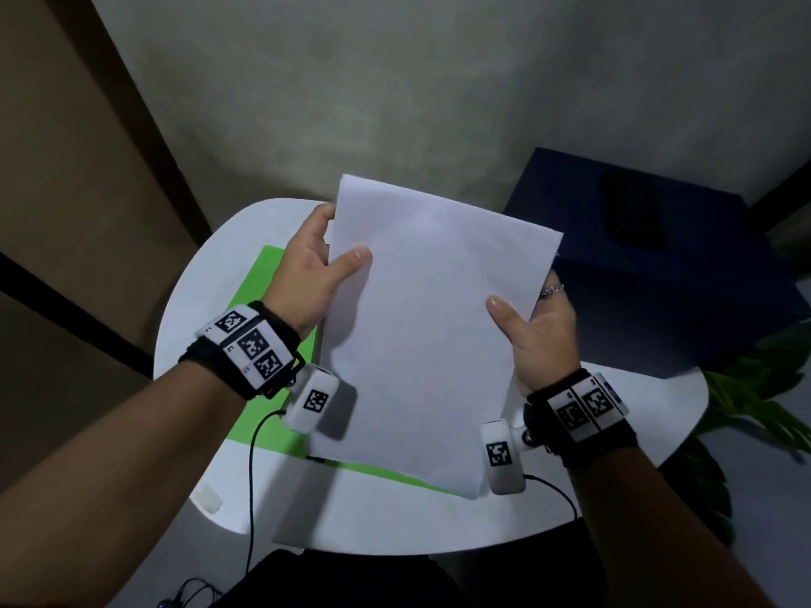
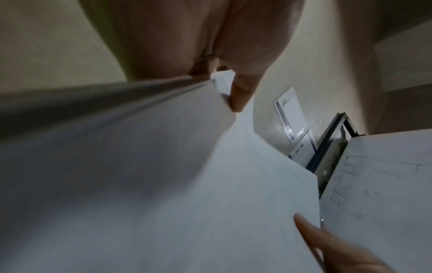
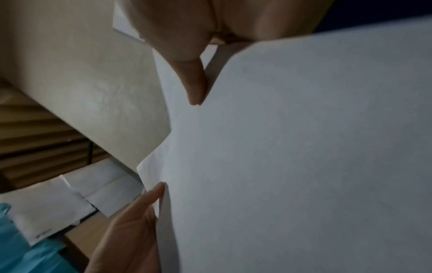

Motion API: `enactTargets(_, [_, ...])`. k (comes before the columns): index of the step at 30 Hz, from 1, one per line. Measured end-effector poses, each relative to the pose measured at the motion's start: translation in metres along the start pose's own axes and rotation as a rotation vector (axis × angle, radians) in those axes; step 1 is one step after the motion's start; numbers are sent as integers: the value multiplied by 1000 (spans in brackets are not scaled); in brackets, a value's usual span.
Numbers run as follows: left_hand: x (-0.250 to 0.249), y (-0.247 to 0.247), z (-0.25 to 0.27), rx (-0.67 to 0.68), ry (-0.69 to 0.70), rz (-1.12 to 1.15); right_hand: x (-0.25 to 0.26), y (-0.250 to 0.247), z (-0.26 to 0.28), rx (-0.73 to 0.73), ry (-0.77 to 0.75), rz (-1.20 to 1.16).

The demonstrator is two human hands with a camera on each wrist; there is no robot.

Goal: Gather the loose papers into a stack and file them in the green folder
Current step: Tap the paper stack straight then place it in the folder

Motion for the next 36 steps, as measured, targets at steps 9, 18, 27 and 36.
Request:
enactTargets(9, [0, 18, 25, -185, 249, -218, 7, 5, 17, -166, -107, 87])
enactTargets(18, [68, 18, 31, 17, -89, -76, -6, -5, 25, -212, -49, 23])
enactTargets(27, [84, 14, 28, 43, -183, -14, -18, -9, 32, -182, 6, -22])
enactTargets(36, [97, 19, 33, 85, -242, 18, -69, -11, 45, -201, 197, 95])
Point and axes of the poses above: each hand's wrist, its own z-axis away from the middle knuckle, its own y-axis out of the palm, x = y × z, the point moved 3 cm from there along -z, towards the middle knuckle, and after that the axes turned 4 degrees about x, right-handed, at the moved point
